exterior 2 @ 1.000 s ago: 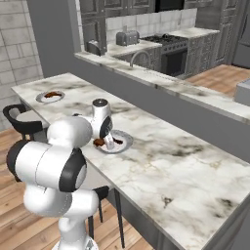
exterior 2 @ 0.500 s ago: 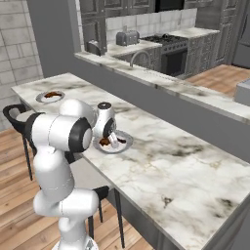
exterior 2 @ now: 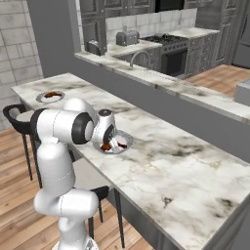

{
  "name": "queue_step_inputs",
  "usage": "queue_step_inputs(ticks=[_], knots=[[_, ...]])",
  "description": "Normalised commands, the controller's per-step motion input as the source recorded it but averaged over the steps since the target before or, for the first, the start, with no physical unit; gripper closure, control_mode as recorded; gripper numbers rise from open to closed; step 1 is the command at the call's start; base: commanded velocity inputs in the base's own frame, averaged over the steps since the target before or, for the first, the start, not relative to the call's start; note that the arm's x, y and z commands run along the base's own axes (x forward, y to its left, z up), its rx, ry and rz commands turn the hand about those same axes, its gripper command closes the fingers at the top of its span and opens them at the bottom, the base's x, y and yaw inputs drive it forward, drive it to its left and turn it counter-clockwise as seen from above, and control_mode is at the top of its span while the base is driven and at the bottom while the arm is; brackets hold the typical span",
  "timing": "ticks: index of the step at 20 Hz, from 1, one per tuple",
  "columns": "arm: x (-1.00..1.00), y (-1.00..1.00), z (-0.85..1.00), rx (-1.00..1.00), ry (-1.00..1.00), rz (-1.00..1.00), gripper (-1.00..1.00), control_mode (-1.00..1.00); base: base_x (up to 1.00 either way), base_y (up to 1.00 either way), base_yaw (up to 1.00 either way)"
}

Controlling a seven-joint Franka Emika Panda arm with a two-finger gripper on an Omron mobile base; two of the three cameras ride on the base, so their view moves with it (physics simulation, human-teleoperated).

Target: Take the chicken drumsticks from the pan and place one on each plate on the dining counter.

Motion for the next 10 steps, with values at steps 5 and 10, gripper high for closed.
queue_step_inputs(ticks=[5, 10], knots=[[0.09, -0.02, 0.01, 0.00, -0.07, 0.00, 1.00, -1.00, 0.00, 0.00, 0.00], [0.58, 0.00, -0.01, 0.00, -0.04, 0.00, -1.00, -1.00, 0.00, 0.00, 0.00]])
